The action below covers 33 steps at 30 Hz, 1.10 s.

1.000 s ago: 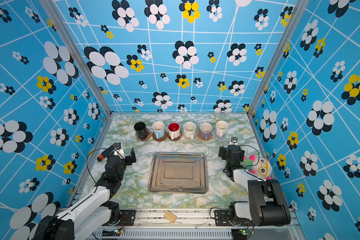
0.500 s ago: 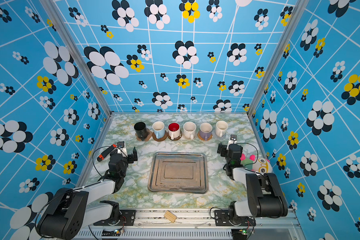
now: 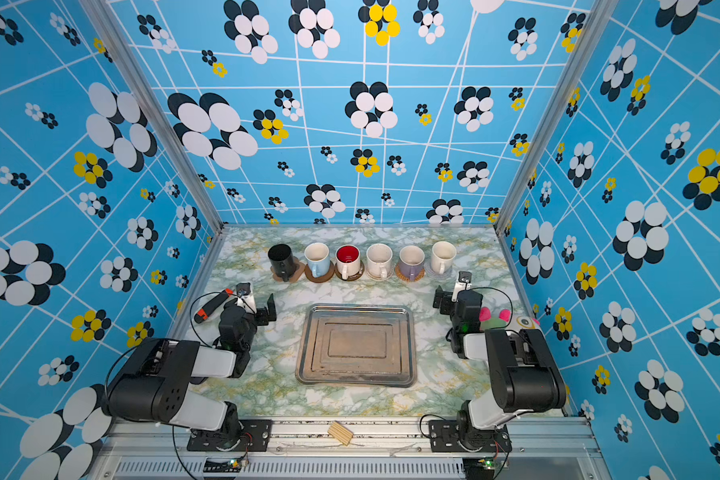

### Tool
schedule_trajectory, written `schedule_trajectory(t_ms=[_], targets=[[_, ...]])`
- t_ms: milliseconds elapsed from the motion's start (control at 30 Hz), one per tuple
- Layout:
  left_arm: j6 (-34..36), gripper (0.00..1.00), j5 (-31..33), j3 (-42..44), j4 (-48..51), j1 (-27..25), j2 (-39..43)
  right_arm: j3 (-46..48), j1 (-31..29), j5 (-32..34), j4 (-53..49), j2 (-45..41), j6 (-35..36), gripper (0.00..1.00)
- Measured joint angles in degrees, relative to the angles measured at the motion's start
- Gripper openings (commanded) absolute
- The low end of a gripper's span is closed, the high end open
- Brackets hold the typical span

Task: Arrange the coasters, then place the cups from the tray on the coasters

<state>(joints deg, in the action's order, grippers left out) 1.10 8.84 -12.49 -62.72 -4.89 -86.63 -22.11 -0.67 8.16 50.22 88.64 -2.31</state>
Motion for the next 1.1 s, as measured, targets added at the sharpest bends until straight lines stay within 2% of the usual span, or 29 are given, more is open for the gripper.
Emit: schedule_trajectory(t_ms=[300,1100], targets=[[-0.74,0.99,-1.22,-8.35,6.14,1.68,-1.77,0.00,0.00,0.00,0.00,0.00,0.02,0.99],[-1.51,0.99,-1.64,-8.59,9.03,2.58,-1.77,0.00,0.00,-0.02,-0.02,0.00,0.04,0.99]])
